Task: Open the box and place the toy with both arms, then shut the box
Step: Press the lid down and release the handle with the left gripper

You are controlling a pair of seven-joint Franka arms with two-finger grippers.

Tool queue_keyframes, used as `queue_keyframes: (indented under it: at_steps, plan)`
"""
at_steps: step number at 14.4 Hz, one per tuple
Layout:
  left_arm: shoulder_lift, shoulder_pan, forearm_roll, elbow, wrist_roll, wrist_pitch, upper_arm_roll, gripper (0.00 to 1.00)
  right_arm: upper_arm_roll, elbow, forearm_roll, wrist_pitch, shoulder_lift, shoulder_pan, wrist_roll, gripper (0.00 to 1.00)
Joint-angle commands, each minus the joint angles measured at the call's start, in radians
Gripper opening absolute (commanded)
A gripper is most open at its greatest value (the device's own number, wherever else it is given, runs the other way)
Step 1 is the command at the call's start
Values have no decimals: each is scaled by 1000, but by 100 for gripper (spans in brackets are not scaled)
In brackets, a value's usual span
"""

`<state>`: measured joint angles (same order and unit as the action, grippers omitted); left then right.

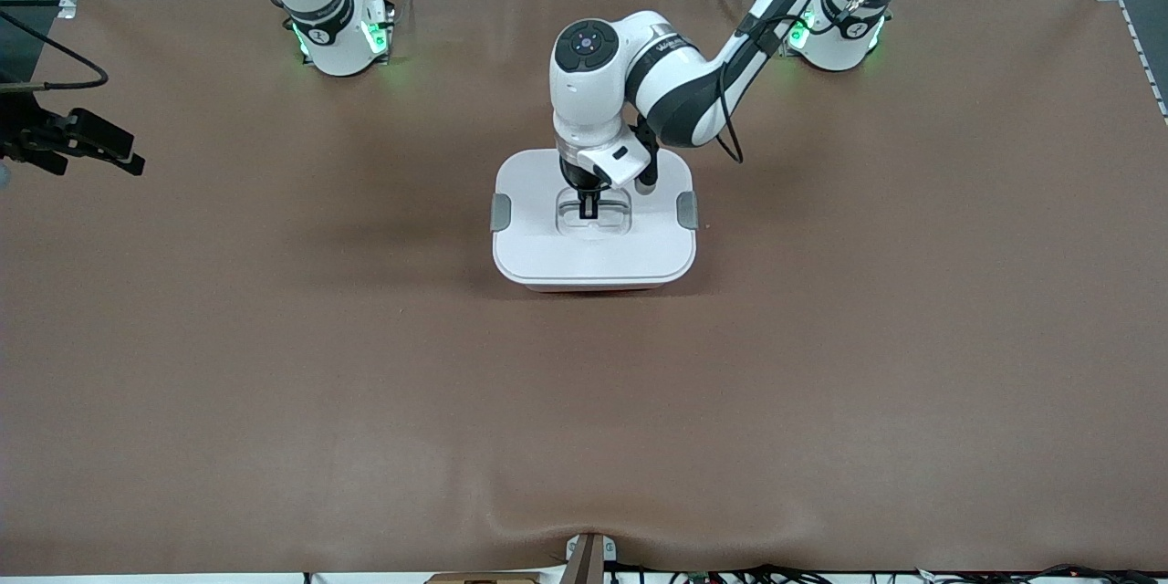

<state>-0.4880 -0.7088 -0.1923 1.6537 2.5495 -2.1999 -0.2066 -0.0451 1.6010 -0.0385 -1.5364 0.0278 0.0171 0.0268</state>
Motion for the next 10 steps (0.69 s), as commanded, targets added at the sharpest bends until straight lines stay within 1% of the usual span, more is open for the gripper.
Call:
queue_keyframes:
  at_steps: [1,2,3,4,5,6,10]
  plan:
    - [-12,-23,-18,-5,12,-4,3,0,2,-4,-21,2,3,7,7,100]
    - [-12,-24,-18,-5,11,-3,1,0,2,-4,-21,2,3,7,7,100]
    - [-12,-21,-18,-5,9,0,3,16,2,-4,-21,1,3,6,7,100]
    - [-11,-18,-18,-11,2,5,3,65,2,-4,-21,2,3,7,7,100]
    - [-5,-18,-18,-15,2,8,3,92,2,-4,-21,2,3,7,9,100]
    - [12,-14,-16,-18,2,25,3,100,2,-4,-20,4,3,7,9,100]
    - [104,11,-18,-43,-6,98,15,100,2,-4,-20,5,3,7,9,100]
